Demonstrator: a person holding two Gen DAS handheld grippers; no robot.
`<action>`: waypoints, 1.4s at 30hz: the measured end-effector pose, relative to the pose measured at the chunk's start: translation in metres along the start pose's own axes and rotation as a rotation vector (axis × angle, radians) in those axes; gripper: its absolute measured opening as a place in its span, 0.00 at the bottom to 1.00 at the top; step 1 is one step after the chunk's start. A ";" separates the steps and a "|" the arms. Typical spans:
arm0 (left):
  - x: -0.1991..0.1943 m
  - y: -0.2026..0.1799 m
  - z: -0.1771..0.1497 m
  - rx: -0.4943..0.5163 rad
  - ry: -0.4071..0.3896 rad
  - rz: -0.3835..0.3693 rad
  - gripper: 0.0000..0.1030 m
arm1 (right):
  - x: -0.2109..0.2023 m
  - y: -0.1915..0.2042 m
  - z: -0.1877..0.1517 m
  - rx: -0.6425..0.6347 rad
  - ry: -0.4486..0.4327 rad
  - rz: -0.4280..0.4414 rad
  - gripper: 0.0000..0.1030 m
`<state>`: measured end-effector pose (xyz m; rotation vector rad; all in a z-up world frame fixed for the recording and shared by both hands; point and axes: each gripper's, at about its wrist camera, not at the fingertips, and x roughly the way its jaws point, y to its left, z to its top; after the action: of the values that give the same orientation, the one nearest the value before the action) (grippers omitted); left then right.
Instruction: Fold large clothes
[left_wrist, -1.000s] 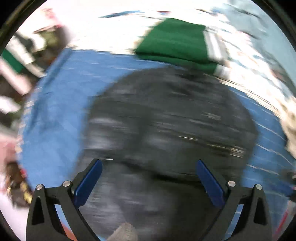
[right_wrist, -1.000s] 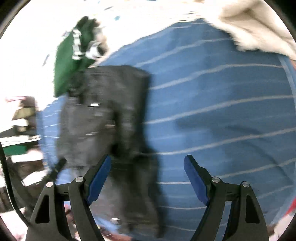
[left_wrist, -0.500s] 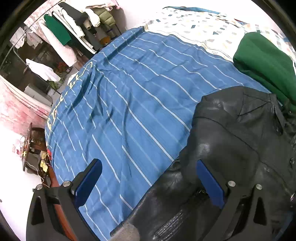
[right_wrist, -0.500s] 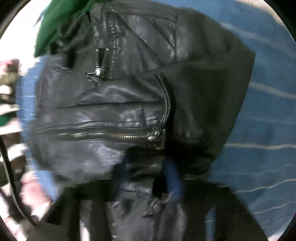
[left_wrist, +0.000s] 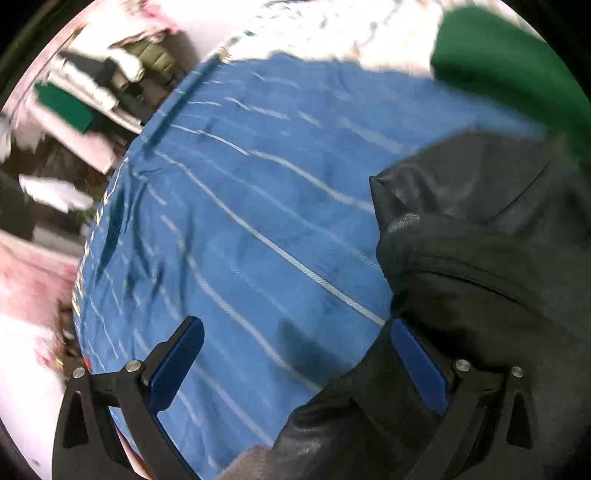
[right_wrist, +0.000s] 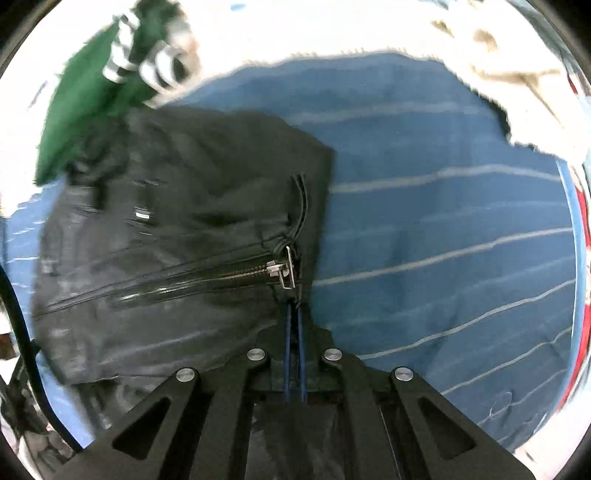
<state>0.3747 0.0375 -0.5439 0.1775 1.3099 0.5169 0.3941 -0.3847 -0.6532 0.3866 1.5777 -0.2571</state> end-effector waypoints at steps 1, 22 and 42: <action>0.011 -0.003 0.000 0.022 0.009 0.001 1.00 | 0.013 0.001 0.004 -0.008 0.043 -0.008 0.06; -0.005 -0.027 -0.017 0.146 -0.094 0.017 1.00 | 0.047 0.119 -0.019 -0.228 0.130 0.030 0.38; -0.080 -0.005 -0.079 -0.016 -0.094 0.287 1.00 | -0.025 0.028 -0.034 -0.225 0.077 0.115 0.85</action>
<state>0.2875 -0.0169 -0.4967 0.3754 1.1946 0.7535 0.3742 -0.3481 -0.6245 0.3133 1.6340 0.0247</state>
